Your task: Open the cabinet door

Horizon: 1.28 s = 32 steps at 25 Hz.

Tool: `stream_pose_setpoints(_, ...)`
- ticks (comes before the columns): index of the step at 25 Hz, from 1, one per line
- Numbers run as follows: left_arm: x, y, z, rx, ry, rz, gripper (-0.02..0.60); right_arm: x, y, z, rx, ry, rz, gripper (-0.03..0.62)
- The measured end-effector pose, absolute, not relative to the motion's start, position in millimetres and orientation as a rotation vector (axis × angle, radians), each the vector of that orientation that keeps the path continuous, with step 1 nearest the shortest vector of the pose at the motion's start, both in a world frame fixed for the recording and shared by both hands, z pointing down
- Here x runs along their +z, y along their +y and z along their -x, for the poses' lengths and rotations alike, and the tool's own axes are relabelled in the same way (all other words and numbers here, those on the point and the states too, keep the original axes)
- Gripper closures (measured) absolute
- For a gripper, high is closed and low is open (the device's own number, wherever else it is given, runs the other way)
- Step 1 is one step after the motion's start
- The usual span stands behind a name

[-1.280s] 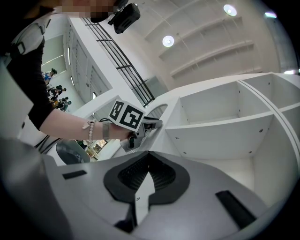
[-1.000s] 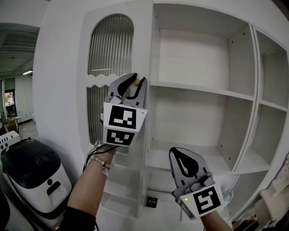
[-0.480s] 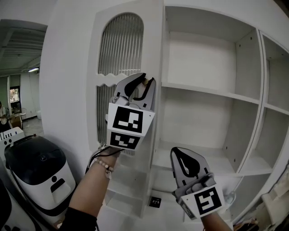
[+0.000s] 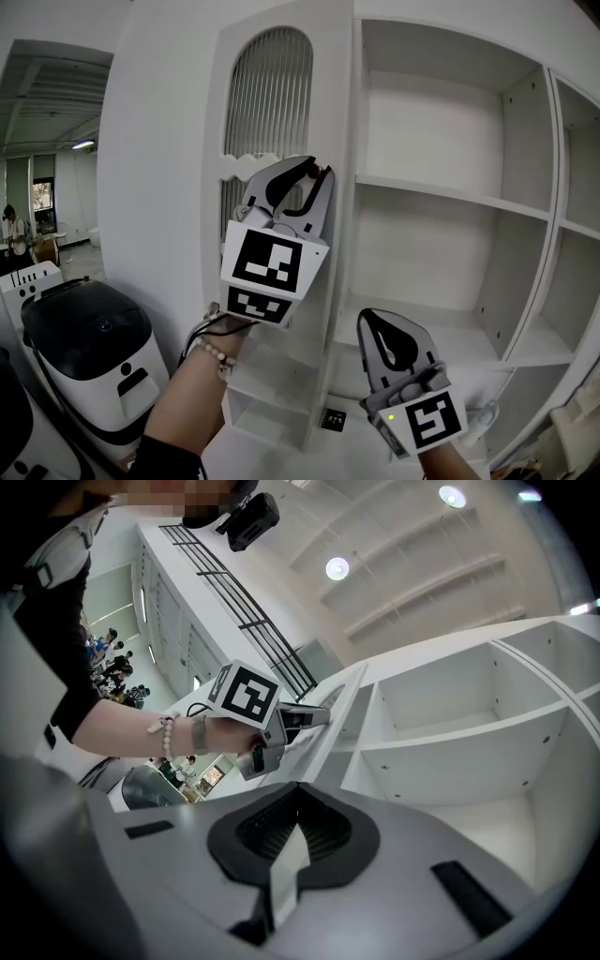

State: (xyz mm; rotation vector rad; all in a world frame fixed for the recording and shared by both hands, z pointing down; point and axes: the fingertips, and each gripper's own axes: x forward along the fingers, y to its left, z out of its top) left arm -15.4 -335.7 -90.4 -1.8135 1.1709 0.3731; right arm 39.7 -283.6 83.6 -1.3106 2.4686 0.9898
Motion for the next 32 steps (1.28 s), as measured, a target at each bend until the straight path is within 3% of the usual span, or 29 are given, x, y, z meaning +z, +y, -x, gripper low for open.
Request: stream_pose_setpoints(32, -89, -269, 75, 0.412, 1.079, 1.891, 0.5, 83, -252, 4, 1.06, 2.426, 1.13, 0.594)
